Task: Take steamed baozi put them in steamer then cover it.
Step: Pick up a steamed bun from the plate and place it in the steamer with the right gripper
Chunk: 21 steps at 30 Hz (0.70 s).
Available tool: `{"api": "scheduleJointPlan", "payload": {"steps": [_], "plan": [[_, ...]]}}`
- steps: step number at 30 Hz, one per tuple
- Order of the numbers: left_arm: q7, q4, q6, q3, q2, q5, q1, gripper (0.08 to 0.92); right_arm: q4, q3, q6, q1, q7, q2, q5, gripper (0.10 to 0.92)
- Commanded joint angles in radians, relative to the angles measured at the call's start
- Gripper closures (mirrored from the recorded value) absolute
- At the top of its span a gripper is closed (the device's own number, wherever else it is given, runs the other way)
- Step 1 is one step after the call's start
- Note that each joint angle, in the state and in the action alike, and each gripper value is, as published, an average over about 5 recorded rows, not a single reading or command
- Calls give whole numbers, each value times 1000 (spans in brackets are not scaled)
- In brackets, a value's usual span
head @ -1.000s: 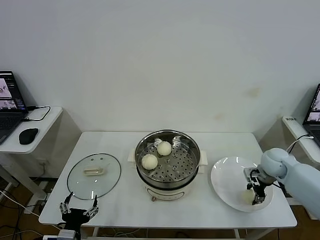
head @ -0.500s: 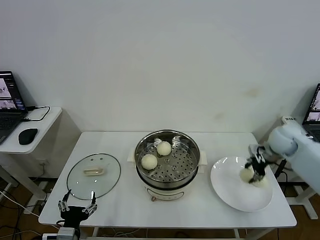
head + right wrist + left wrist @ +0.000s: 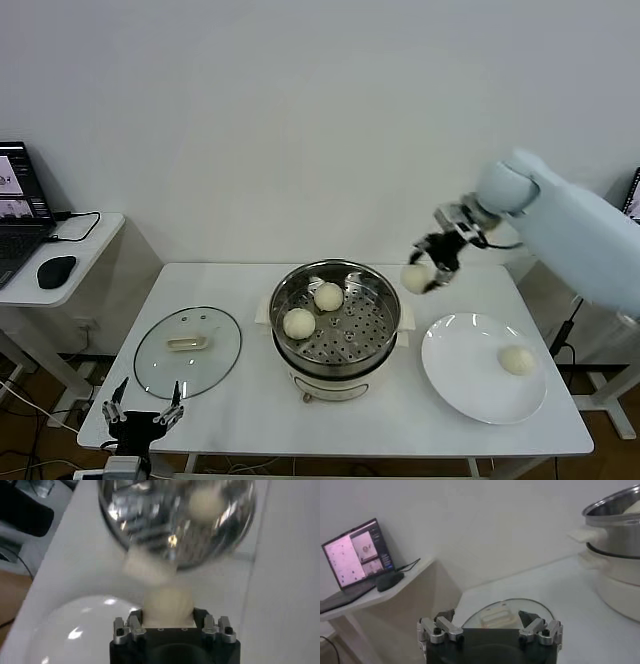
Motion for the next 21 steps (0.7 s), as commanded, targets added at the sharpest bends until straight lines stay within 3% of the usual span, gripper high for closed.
{"api": "scheduleJointPlan", "payload": {"steps": [1,11,21], "plan": [[-7,-1,-6,-10,3,0,3,177,-58,-120,160,196,-31,292,86,406],[-8,-2,-10,-11,11,-1,2,177,-34,-187,243,186,-29,336,93,406],[-11,8,-15,-20,13,-4,-7,177,26,-242,526,126,19,298,-26,401]]}}
